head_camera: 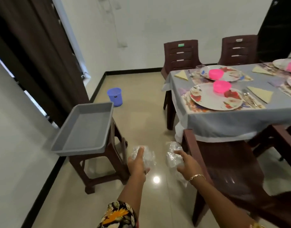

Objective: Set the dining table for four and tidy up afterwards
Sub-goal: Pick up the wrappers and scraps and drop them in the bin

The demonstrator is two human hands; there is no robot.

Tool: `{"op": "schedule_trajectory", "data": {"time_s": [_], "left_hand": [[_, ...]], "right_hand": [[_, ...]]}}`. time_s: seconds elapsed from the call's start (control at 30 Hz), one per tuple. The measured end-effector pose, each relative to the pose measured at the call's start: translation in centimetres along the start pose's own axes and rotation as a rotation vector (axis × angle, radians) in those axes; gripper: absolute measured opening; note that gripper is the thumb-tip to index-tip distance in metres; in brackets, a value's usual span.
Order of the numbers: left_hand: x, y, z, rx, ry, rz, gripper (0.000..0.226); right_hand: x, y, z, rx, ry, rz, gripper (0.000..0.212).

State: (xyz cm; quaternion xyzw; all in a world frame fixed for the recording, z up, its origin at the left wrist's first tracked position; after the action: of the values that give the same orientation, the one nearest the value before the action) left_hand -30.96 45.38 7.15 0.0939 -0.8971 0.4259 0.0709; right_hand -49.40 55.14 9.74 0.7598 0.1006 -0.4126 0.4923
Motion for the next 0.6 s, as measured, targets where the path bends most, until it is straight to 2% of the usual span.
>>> {"op": "schedule_trajectory", "data": {"time_s": [0.3, 0.6], "left_hand": [[3.0, -8.9, 13.0, 0.000, -0.075, -0.094, 0.041], [7.9, -21.0, 29.9, -0.026, -0.101, -0.047, 0.051]], "right_hand": [[2.9, 7.3, 17.1, -0.064, 0.023, 0.063, 0.058], [5.2, 15.8, 36.9, -0.083, 0.042, 0.018, 0.058]]}}
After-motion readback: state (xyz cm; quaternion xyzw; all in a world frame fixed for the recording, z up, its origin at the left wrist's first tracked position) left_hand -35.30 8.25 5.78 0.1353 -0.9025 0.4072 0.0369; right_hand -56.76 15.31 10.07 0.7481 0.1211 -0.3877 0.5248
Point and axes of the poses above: each hand's wrist, its own z-axis towards the middle knuckle, its own x-axis out of the palm, y = z × x, the point moved 9 cm from there along z, towards the middle knuckle, and after that the axes turned 3 degrees about -x, right-handed, at the moved point
